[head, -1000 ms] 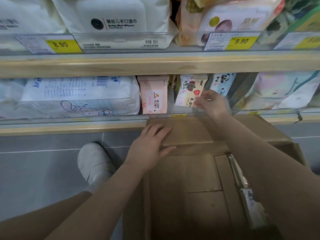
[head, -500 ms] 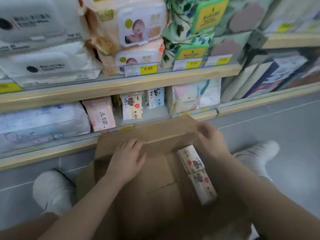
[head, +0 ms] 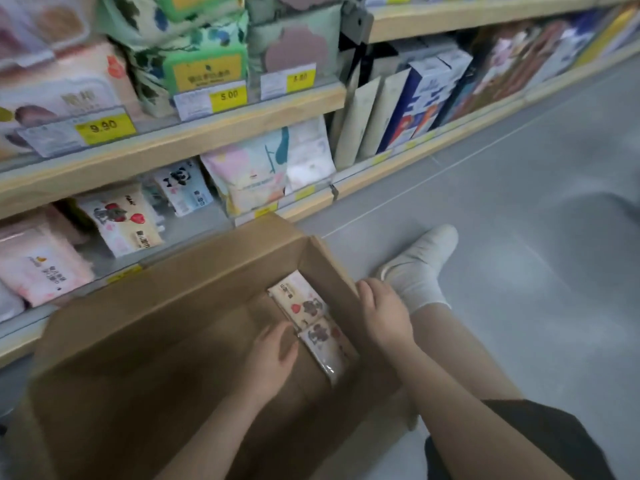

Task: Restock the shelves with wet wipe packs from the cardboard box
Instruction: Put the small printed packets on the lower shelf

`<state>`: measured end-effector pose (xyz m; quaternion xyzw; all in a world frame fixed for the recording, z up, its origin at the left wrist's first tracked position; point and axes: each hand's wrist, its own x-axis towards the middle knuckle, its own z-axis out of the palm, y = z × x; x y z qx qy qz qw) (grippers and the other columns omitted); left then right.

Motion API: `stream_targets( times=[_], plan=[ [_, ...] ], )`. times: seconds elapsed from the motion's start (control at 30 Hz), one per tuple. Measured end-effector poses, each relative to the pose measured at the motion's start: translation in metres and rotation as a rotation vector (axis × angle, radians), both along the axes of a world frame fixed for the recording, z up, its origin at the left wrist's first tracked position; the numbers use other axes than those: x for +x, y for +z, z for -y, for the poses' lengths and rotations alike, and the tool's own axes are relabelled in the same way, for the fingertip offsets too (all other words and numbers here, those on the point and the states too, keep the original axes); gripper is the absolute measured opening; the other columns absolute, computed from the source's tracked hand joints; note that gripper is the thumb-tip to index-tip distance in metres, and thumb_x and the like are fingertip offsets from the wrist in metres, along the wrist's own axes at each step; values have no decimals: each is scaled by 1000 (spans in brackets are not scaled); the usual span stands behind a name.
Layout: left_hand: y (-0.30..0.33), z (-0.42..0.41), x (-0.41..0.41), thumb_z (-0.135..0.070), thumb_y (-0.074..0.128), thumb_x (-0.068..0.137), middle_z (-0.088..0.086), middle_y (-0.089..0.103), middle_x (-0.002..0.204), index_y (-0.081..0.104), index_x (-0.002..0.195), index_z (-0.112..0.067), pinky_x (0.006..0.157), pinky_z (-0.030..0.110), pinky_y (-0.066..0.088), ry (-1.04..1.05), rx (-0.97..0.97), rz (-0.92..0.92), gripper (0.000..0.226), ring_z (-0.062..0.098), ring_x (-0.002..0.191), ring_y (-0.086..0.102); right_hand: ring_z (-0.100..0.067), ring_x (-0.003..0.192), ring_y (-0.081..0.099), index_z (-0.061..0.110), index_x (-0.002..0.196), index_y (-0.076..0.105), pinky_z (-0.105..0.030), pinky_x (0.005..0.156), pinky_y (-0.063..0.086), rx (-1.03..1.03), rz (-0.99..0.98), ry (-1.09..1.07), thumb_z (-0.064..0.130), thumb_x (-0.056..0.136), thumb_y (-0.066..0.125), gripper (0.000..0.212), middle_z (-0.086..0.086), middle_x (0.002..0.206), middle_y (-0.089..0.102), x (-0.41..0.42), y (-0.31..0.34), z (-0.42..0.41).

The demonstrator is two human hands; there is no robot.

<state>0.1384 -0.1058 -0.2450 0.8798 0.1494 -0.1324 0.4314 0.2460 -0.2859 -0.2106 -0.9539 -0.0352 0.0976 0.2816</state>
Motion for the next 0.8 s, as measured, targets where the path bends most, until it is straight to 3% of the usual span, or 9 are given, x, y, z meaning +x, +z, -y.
stream_targets(
  times=[0.1, 0.3, 0.43, 0.53, 0.67, 0.8],
  plan=[
    [-26, 13, 6, -20, 59, 89, 4, 60, 119, 52, 127, -15, 96, 33, 46, 51, -52, -73, 39, 20, 111, 57, -19, 105, 52, 19, 108, 62, -19, 69, 21, -4, -20, -3, 30, 101, 35, 30, -3, 107, 60, 1, -3, 2],
    [-65, 48, 32, -18, 65, 86, 19, 68, 103, 56, 109, 1, 78, 34, 46, 367, -173, -162, 31, 34, 97, 64, -18, 99, 53, 15, 105, 64, -19, 73, 27, 86, -38, -35, 26, 101, 35, 31, -4, 102, 60, 2, -13, 2],
    [-77, 65, 40, -7, 73, 78, 21, 67, 92, 50, 92, -4, 69, 30, 42, 522, -284, -171, 28, 27, 81, 63, -17, 96, 52, 15, 101, 64, -19, 69, 24, 70, -13, -32, 25, 100, 35, 30, -3, 98, 59, 3, -17, 5],
    [-75, 66, 43, 0, 73, 76, 12, 59, 78, 44, 89, -8, 65, 30, 42, 558, -319, -170, 32, 20, 71, 54, -17, 95, 51, 14, 99, 64, -20, 70, 25, 74, -1, -29, 25, 100, 35, 30, -3, 96, 59, 4, -19, 7],
    [-71, 55, 37, 3, 70, 77, 3, 54, 72, 46, 74, -19, 76, 48, 54, 623, -391, -249, 33, 29, 78, 62, -17, 95, 52, 15, 98, 62, -25, 74, 31, 73, 7, -41, 27, 100, 34, 31, -2, 97, 59, 3, -21, 8],
    [-62, 34, 16, 1, 66, 82, 9, 61, 85, 52, 70, -19, 82, 50, 54, 609, -409, -267, 27, 32, 85, 65, -18, 97, 52, 16, 103, 61, -23, 73, 29, 43, 35, -35, 28, 100, 35, 30, -2, 101, 59, 1, -18, 5]
  ],
)
